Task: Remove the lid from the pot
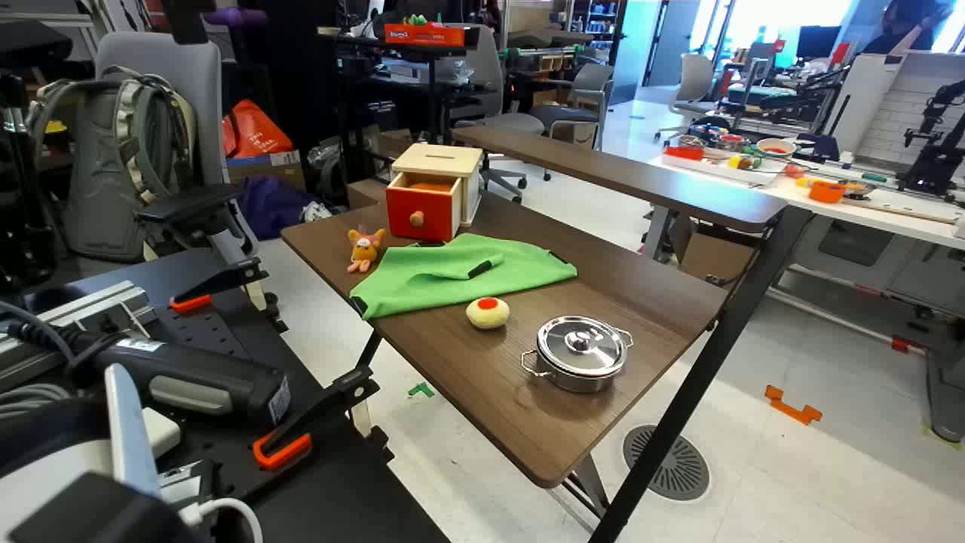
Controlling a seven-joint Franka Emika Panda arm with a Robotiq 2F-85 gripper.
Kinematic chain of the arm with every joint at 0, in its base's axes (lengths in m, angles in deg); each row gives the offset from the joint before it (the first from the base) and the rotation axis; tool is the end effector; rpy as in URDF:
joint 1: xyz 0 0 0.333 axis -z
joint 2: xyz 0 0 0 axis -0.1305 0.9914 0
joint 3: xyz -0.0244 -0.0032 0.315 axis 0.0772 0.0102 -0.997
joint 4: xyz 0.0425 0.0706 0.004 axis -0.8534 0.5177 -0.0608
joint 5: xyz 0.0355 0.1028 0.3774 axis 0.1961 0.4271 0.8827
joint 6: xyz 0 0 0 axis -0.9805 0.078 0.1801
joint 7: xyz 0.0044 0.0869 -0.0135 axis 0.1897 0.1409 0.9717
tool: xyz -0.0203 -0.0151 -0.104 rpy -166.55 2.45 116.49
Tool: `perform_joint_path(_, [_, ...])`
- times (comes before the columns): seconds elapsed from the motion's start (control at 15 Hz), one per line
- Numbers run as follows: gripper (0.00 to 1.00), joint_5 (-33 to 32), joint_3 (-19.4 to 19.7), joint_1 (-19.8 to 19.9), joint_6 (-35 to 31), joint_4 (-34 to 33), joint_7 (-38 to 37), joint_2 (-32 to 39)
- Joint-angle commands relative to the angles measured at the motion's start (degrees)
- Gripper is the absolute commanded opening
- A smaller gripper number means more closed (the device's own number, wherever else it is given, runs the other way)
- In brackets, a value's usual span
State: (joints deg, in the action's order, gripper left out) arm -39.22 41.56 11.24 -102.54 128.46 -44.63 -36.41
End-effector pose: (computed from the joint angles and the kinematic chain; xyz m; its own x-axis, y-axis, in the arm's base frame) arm 0.3241 0.0218 0.4111 0.9923 -0.1029 0.0687 -0.1166 -0.9637 0.2403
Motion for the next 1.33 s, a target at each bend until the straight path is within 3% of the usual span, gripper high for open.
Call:
perform_joint_path(0.0, [1.00,-0.45,0.62,-0.66,0.21,-0.12,-0.37,0.07])
perform_joint_path(0.87, [1.00,-0.45,0.62,-0.66,0.21,-0.12,-0.37,0.07])
perform_joint_path(1.27, [1.00,1.38,2.29,0.66,-11.79,-7.44,-1.43,10.15])
